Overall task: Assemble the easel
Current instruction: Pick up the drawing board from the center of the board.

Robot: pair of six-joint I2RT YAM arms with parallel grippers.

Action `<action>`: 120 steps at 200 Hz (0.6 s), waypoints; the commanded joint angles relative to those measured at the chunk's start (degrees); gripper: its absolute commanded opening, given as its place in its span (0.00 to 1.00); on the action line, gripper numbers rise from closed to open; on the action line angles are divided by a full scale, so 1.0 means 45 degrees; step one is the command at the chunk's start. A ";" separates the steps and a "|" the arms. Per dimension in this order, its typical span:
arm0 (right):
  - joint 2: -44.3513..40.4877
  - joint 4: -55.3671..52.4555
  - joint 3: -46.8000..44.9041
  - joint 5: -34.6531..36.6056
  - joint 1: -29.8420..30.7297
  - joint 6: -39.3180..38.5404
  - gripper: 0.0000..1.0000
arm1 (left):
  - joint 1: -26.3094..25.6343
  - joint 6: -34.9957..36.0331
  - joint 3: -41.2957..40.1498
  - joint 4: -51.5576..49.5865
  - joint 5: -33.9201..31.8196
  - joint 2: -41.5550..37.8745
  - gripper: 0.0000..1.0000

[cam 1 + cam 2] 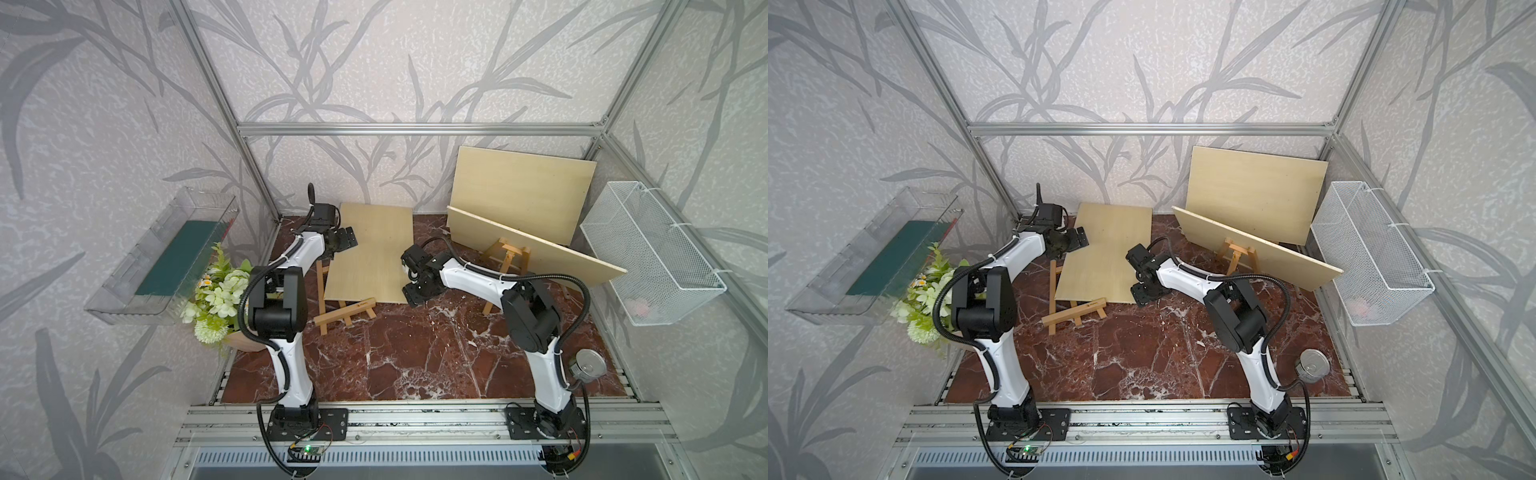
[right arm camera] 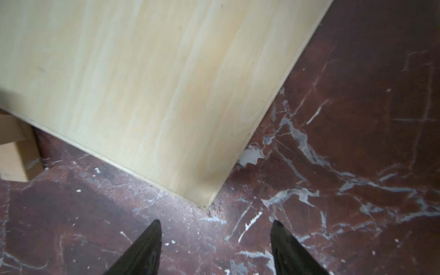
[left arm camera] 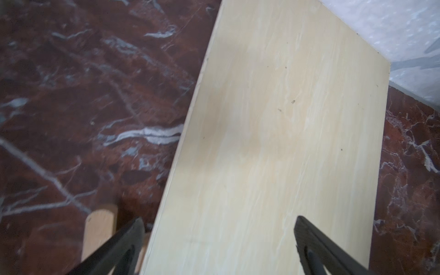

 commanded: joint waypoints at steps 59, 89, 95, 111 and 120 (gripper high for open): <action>0.0257 -0.0335 -0.0652 -0.0836 -0.0464 -0.0619 0.71 | 0.0298 0.1767 0.1995 -0.1869 0.0439 0.2091 0.99; 0.0491 -0.0090 -0.0476 -0.0854 -0.0730 -0.0539 0.71 | 0.0353 0.2088 0.1338 -0.1997 0.1852 0.2021 0.99; 0.0579 -0.0053 -0.0365 -0.0853 -0.0806 -0.0451 0.71 | 0.0353 0.2137 0.1220 -0.2009 0.2164 0.1999 0.99; 0.0907 0.0025 0.0023 -0.0965 -0.0948 -0.0426 0.71 | 0.0353 0.2238 0.0926 -0.2010 0.3040 0.1937 0.99; 0.1132 -0.0056 0.0318 -0.0960 -0.0954 -0.0480 0.71 | 0.0333 0.2300 0.0871 -0.2100 0.3496 0.1908 0.99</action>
